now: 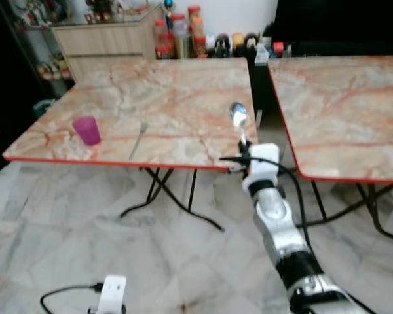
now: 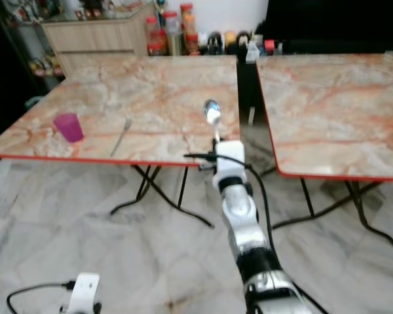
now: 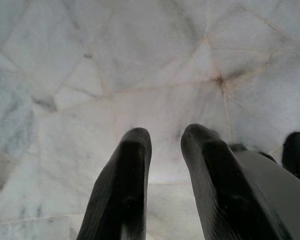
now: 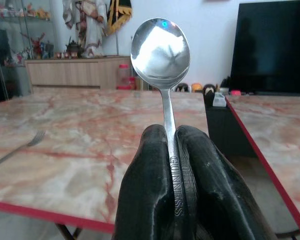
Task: Setting the table
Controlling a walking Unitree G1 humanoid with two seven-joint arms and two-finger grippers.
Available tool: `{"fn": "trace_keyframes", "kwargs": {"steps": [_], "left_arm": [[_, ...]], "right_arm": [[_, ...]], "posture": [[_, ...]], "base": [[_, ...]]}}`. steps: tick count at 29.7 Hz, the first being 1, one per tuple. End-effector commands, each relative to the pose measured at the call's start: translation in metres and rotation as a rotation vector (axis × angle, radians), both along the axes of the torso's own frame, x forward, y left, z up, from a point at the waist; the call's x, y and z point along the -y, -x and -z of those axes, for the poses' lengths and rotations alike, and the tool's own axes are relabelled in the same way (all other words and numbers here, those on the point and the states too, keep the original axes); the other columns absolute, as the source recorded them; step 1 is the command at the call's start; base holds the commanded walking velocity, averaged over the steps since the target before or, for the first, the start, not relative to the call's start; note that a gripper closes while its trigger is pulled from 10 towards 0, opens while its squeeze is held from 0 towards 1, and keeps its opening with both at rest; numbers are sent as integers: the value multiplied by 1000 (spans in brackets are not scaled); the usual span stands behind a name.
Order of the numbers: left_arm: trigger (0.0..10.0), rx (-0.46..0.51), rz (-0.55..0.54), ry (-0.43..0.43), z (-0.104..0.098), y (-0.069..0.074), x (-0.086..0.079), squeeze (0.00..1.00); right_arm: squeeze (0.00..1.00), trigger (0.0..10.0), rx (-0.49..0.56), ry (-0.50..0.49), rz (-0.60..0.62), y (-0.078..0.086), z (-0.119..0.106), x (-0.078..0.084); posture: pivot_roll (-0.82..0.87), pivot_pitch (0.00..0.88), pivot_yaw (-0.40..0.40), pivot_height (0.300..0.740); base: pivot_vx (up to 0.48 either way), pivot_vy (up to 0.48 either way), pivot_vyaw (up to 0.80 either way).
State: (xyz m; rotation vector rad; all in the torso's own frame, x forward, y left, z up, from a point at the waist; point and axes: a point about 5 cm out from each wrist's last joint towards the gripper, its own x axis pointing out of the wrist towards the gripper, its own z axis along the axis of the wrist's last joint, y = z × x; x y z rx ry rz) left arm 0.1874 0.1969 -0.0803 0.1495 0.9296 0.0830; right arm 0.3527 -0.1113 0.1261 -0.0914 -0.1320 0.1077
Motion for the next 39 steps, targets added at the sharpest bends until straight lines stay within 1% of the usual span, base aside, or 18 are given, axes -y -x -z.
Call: {"fn": "trace_keyframes", "kwargs": {"steps": [1, 5, 6, 9, 11, 13, 22, 34, 39], "left_arm": [[10000, -3, -14, -15, -1, 0, -6, 0], [10000, -2, -16, -13, -1, -1, -6, 0], [10000, 0, -21, -11, -1, -1, -6, 0], [10000, -1, -28, -11, -1, -1, -5, 0], [10000, 0, -31, -9, -1, 0, -5, 0], [10000, 0, -34, -6, 0, 0, -4, 0], [10000, 0, -27, -5, 0, 0, -3, 0], [10000, 1, -10, -13, -1, 0, -3, 0], [10000, 1, -3, -13, 0, 0, -3, 0]], "right_arm": [[0, 10000, 5, -6, -26, -2, -5, -9], [0, 10000, 2, 2, -26, -2, -5, -8], [0, 10000, 8, 18, -31, -3, -6, -8], [0, 10000, 9, 26, -31, -3, -6, -7], [0, 10000, -5, -1, -26, -3, -5, -6], [0, 10000, -2, 12, -27, -3, -5, -6], [0, 10000, -9, 12, -34, -3, -4, -8], [0, 10000, -14, 20, -41, -3, -3, -9], [0, 10000, -18, 20, -39, -3, -2, -9]], "posture": [[-30, 0, 47, 740], [-30, 0, 45, 740], [-33, 0, 41, 740], [-33, 0, 37, 740], [-33, 0, 37, 740], [-32, 0, 33, 740], [-35, 0, 31, 740], [-34, 0, 26, 740], [-35, 0, 28, 740]], "base": [[0, -240, 0], [0, -180, 0], [0, 0, 419], [281, 0, 648], [307, 0, 538], [334, 0, 0], [338, 0, 0], [309, -349, 0], [0, -437, 0]]}}
